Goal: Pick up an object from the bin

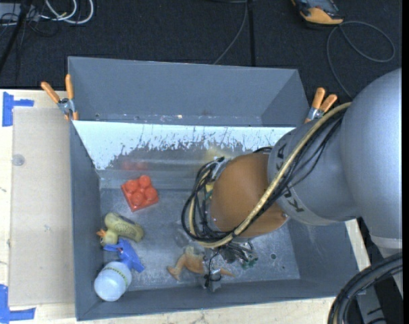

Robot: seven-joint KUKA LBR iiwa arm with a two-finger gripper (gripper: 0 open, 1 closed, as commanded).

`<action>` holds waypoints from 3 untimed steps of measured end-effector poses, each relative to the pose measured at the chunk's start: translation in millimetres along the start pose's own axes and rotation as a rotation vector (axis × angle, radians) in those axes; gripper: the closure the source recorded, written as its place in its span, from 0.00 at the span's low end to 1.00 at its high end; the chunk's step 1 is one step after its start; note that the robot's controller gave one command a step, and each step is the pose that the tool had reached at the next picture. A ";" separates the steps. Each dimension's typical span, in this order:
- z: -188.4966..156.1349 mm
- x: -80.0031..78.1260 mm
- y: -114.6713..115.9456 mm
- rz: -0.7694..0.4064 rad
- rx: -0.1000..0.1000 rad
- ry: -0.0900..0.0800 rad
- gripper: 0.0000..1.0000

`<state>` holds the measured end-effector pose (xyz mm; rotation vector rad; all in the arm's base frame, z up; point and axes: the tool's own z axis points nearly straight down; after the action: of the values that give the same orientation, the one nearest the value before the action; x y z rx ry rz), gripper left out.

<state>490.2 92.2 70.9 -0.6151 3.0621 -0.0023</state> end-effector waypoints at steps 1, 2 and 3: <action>0.7 -7.1 2.6 -0.168 0.000 0.001 0.00; 1.0 -10.5 6.5 -0.406 0.000 -0.001 0.00; -0.2 -14.6 0.4 -0.618 0.000 0.001 1.00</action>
Offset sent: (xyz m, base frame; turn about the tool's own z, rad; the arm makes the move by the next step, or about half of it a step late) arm 0.0068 0.0142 -0.0009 -0.5229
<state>503.4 98.2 71.3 -1.5182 2.7316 -0.0116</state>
